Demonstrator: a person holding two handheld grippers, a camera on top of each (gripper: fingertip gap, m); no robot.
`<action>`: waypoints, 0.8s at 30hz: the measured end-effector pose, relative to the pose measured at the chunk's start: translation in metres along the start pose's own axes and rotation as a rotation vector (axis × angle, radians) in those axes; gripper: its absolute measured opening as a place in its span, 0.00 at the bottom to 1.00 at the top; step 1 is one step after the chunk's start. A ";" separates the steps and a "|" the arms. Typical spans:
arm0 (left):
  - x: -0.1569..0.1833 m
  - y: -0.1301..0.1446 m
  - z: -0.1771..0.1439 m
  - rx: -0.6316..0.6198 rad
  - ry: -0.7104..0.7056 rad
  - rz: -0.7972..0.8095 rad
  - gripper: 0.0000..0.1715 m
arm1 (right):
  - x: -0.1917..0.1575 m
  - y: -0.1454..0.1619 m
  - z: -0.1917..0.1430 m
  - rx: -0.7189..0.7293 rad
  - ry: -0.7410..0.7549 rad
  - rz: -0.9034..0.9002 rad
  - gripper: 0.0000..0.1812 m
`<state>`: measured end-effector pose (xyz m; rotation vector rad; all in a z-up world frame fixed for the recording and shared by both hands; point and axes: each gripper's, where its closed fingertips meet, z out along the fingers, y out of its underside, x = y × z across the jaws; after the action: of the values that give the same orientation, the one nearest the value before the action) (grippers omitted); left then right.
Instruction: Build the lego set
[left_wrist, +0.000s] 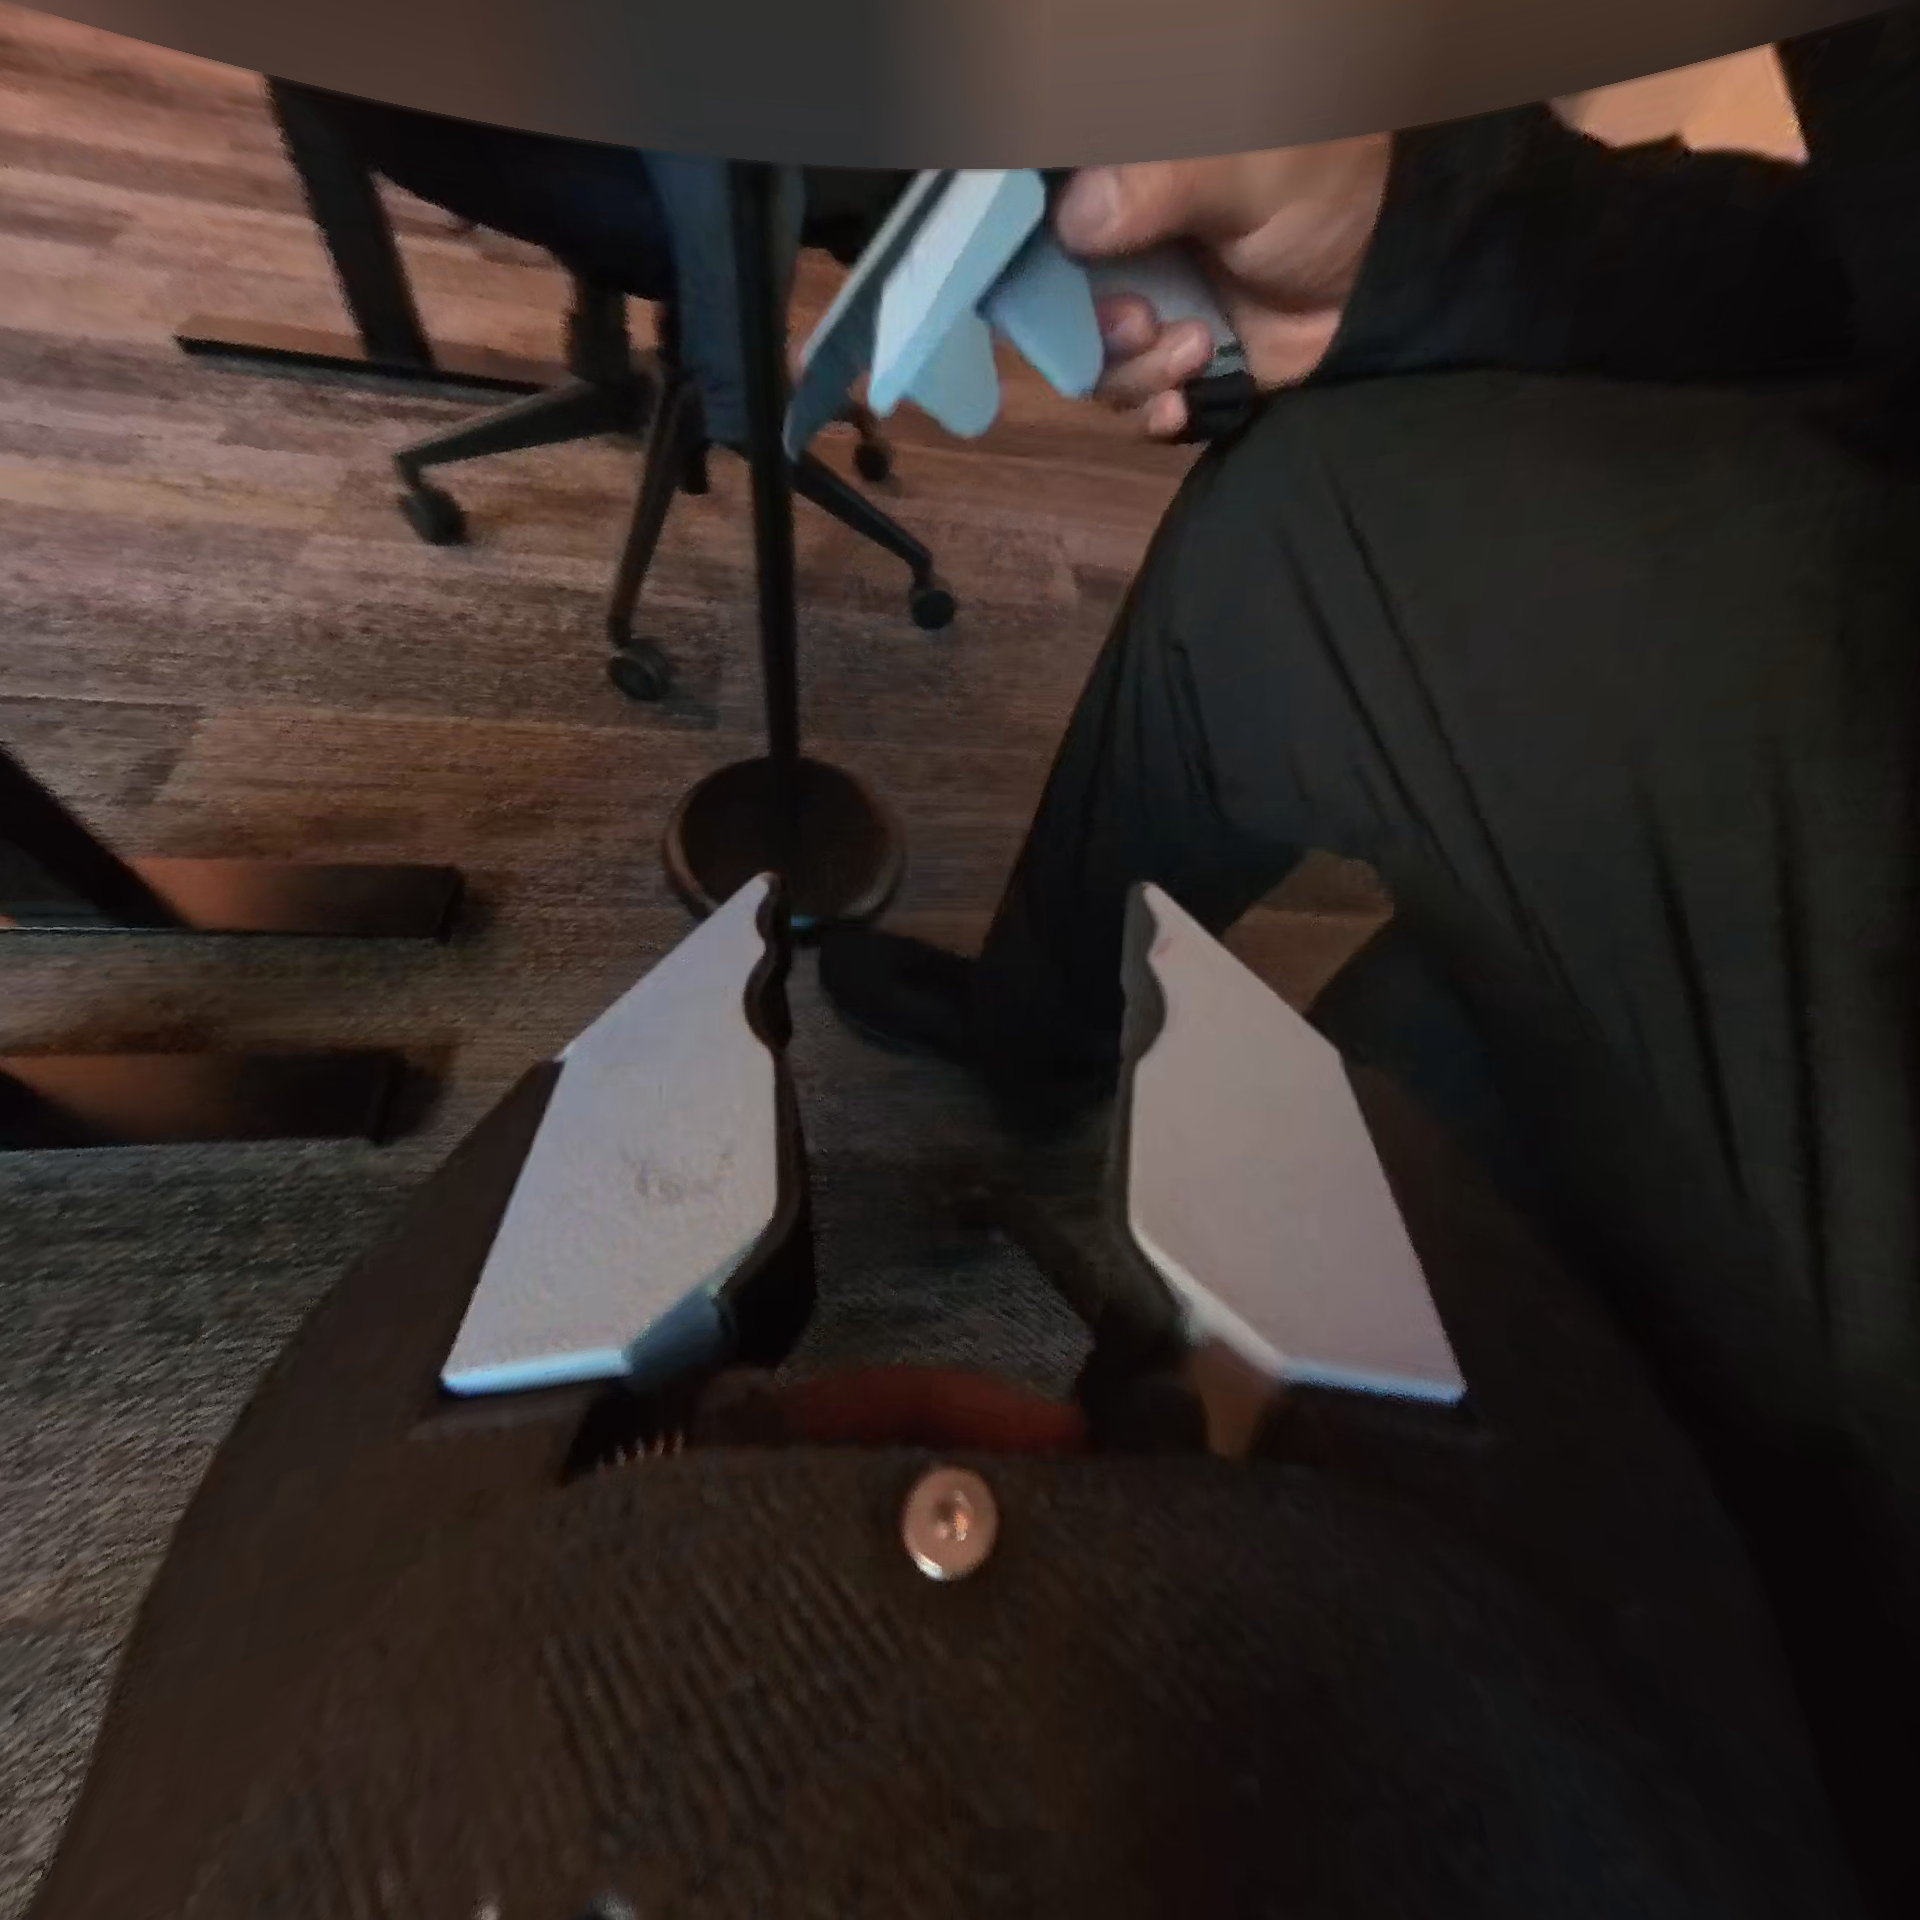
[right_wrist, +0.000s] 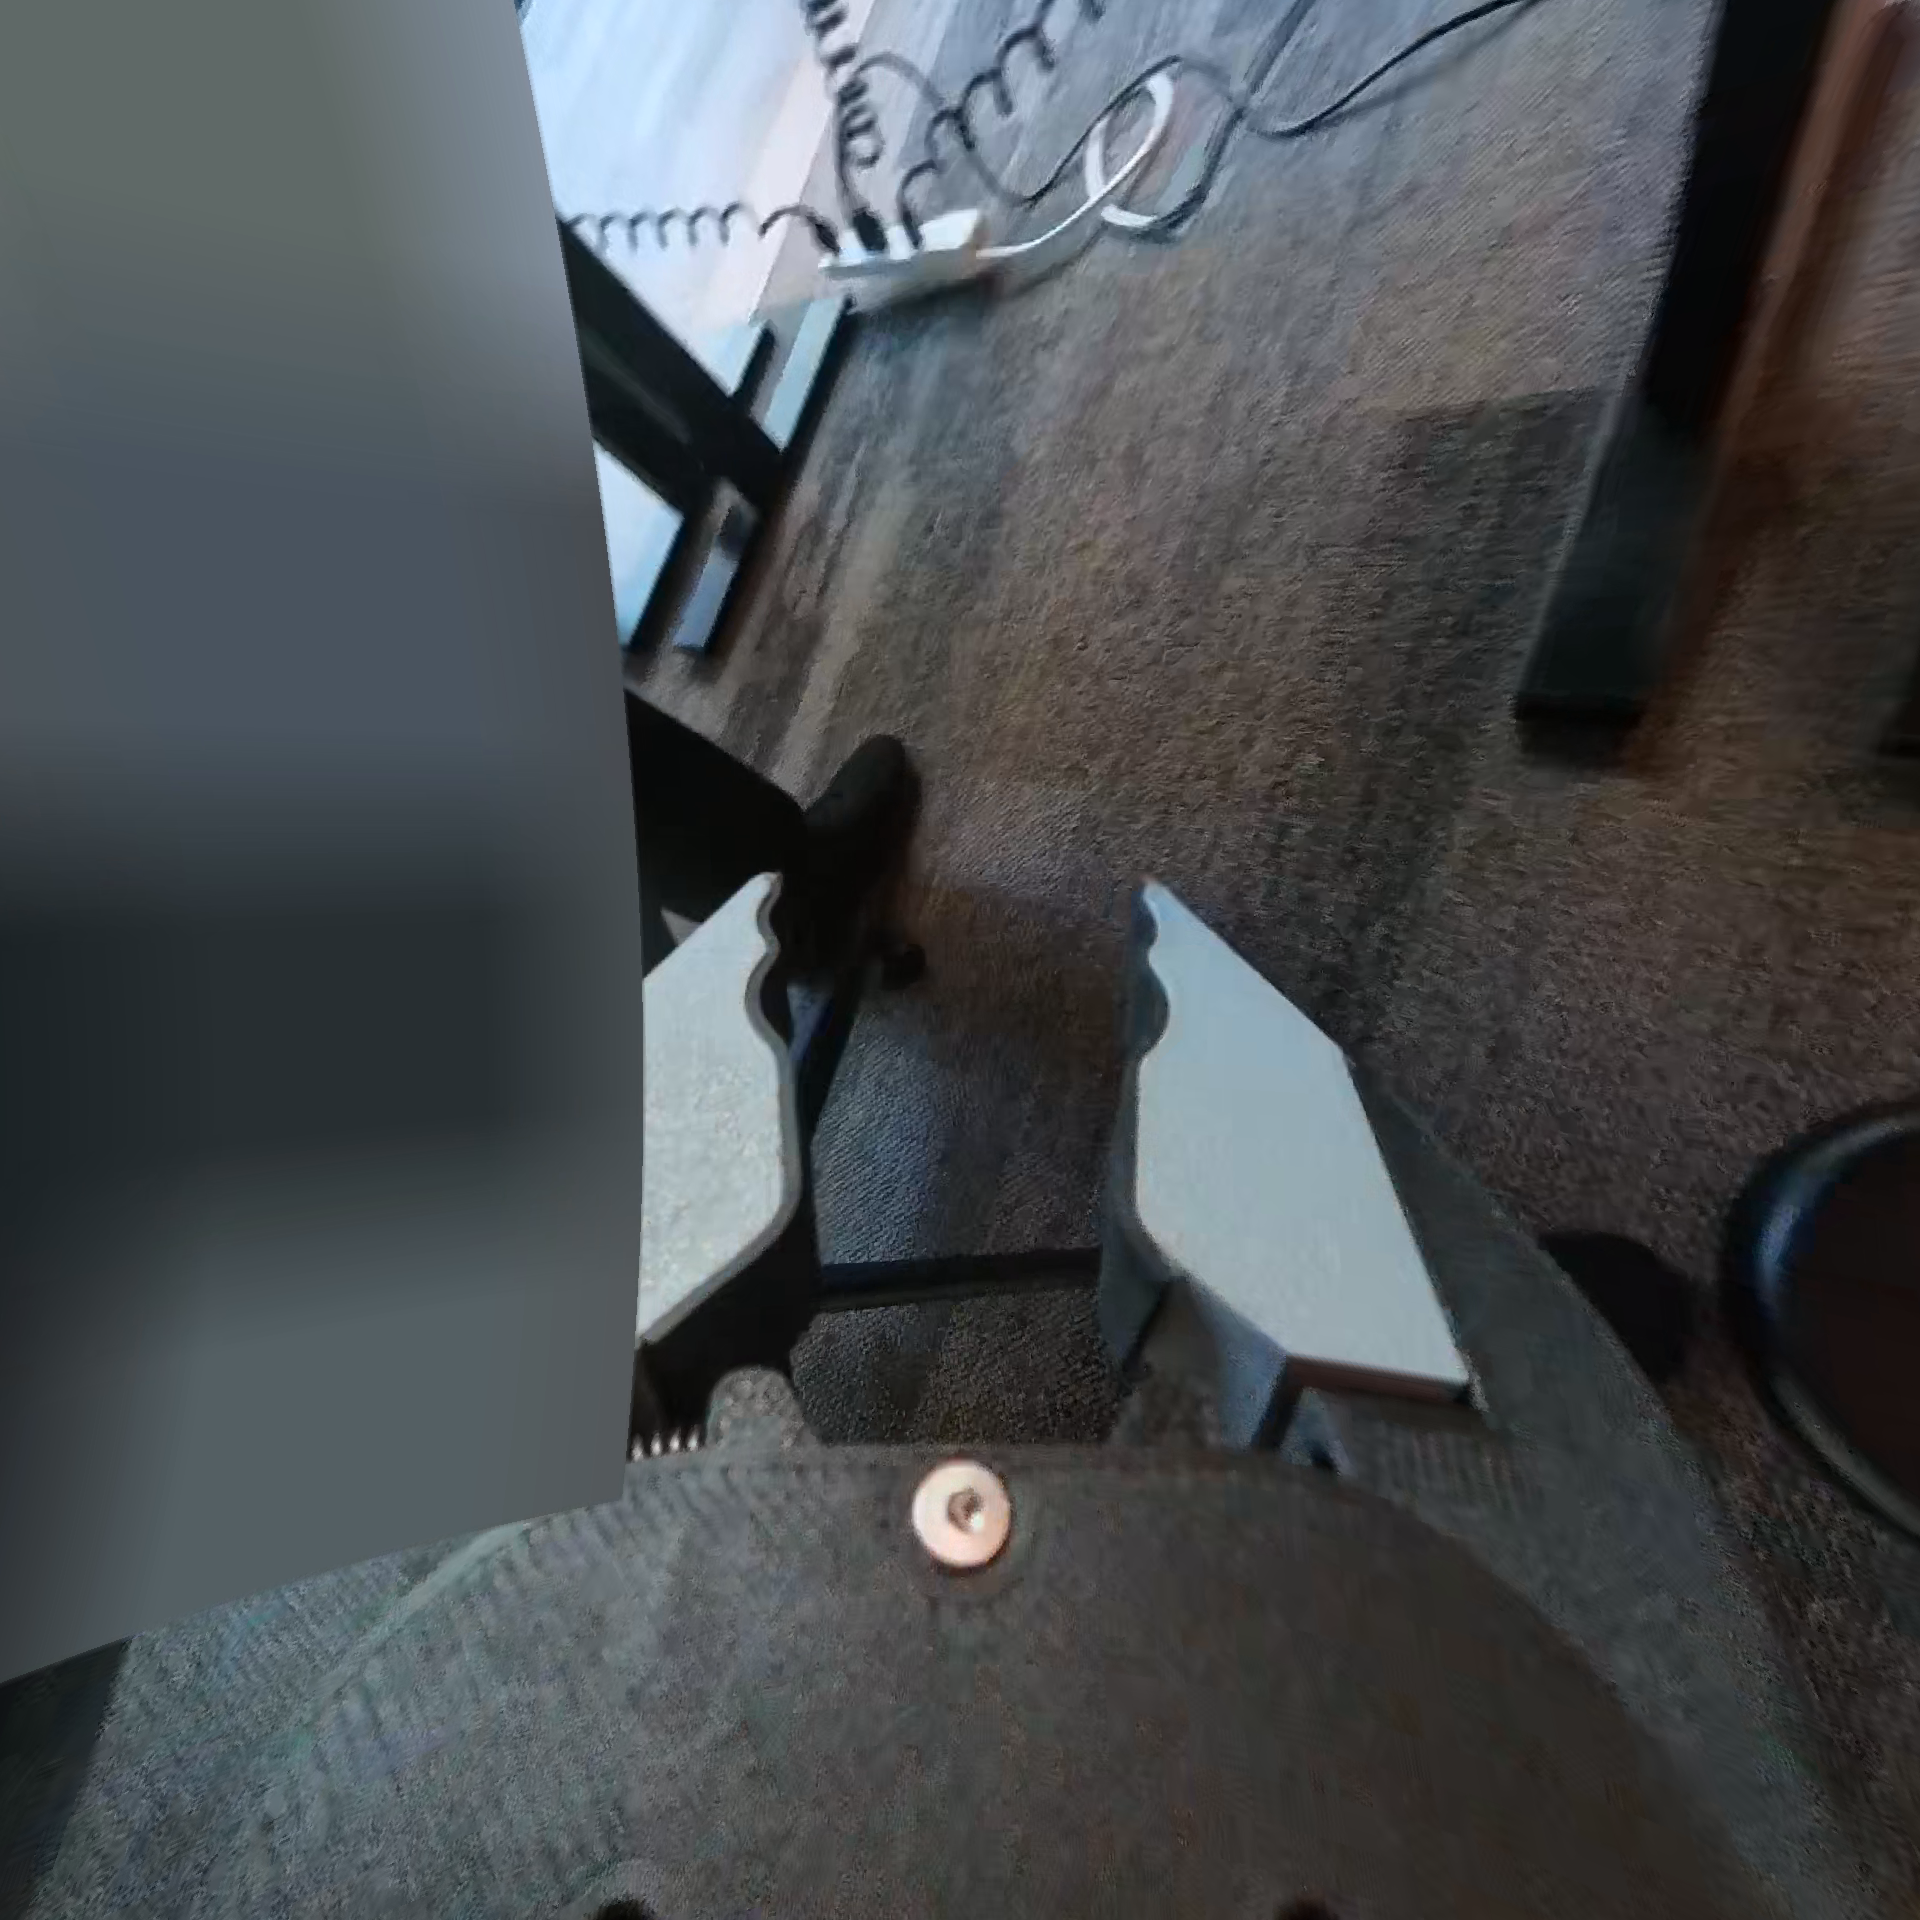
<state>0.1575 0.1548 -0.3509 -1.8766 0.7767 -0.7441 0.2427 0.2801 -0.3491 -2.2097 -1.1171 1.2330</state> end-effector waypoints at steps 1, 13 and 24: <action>-0.005 -0.004 -0.007 0.025 -0.036 -0.002 0.35 | -0.005 -0.006 0.011 -0.021 -0.031 -0.019 0.32; -0.028 -0.015 -0.075 0.070 -0.265 -0.087 0.28 | -0.092 -0.021 0.111 -0.183 -0.318 -0.601 0.33; -0.015 -0.155 -0.259 0.391 -0.596 -0.153 0.40 | -0.208 -0.066 0.197 0.005 -0.370 -0.595 0.27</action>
<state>-0.0184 0.0849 -0.1151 -1.6728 0.0996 -0.3547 -0.0152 0.1463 -0.3021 -1.4884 -1.7423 1.3732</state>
